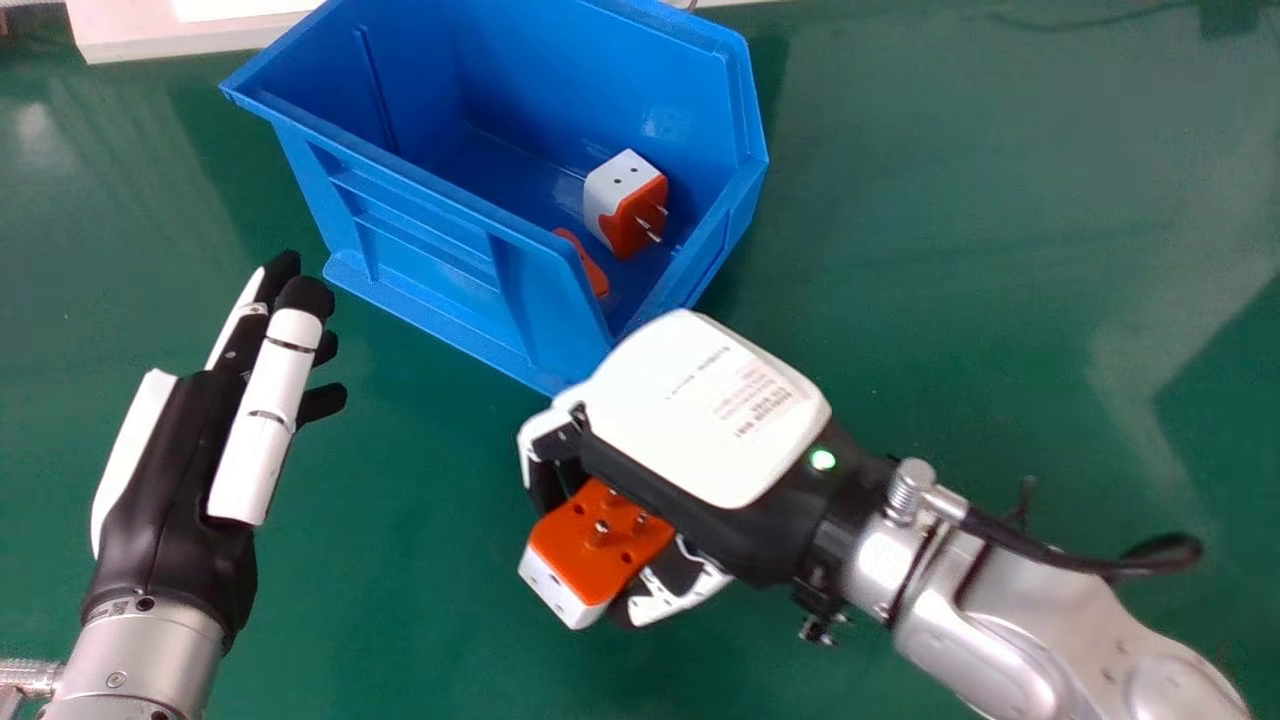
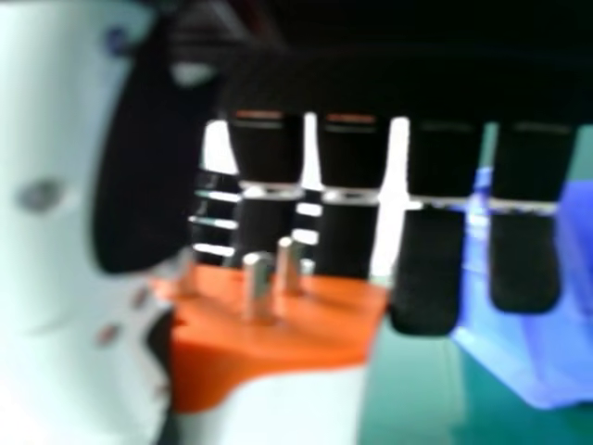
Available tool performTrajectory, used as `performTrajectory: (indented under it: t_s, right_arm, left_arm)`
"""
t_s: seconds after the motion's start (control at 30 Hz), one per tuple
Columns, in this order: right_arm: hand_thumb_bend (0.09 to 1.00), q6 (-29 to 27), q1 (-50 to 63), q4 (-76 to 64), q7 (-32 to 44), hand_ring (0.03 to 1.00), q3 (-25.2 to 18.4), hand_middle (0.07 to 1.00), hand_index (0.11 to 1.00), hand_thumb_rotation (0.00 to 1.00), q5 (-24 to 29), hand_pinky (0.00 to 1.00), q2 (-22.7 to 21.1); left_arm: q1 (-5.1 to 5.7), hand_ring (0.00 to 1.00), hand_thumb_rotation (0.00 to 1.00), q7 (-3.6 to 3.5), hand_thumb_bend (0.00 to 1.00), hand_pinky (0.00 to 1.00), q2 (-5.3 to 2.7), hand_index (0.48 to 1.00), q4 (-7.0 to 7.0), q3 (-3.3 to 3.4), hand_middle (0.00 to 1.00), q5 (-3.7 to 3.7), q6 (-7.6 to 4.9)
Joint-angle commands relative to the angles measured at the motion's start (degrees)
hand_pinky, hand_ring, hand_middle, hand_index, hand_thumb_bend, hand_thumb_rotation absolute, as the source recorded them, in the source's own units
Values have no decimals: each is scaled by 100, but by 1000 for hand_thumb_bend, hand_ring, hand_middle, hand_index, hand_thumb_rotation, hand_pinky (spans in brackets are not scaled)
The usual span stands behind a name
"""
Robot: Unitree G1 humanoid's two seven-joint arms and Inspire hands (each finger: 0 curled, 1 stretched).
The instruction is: Pick all objects and put in blue box
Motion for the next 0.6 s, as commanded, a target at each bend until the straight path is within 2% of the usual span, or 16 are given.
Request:
performTrajectory:
  t_s: [0.0,0.1,0.43,0.57]
  right_arm:
    - [501,-91,262,-461,-166,397,-356,519,499,0,224,338,-103]
    - [500,-47,512,-725,-88,409,-670,521,479,0,233,344,-208]
    - [500,48,828,-1062,133,419,-1434,515,462,0,375,353,-370]
    - [499,218,796,-1073,211,421,-1740,519,460,0,429,361,-360]
  left_arm:
    - [-64,921,1000,-26,468,858,51,969,4,78,938,-42,-160]
    - [-105,922,1000,-47,470,858,74,970,84,120,939,-65,-196]
    - [-175,922,1000,-118,474,858,100,971,229,188,939,-76,-272]
    - [-214,922,1000,-133,475,858,107,971,280,191,939,-71,-299]
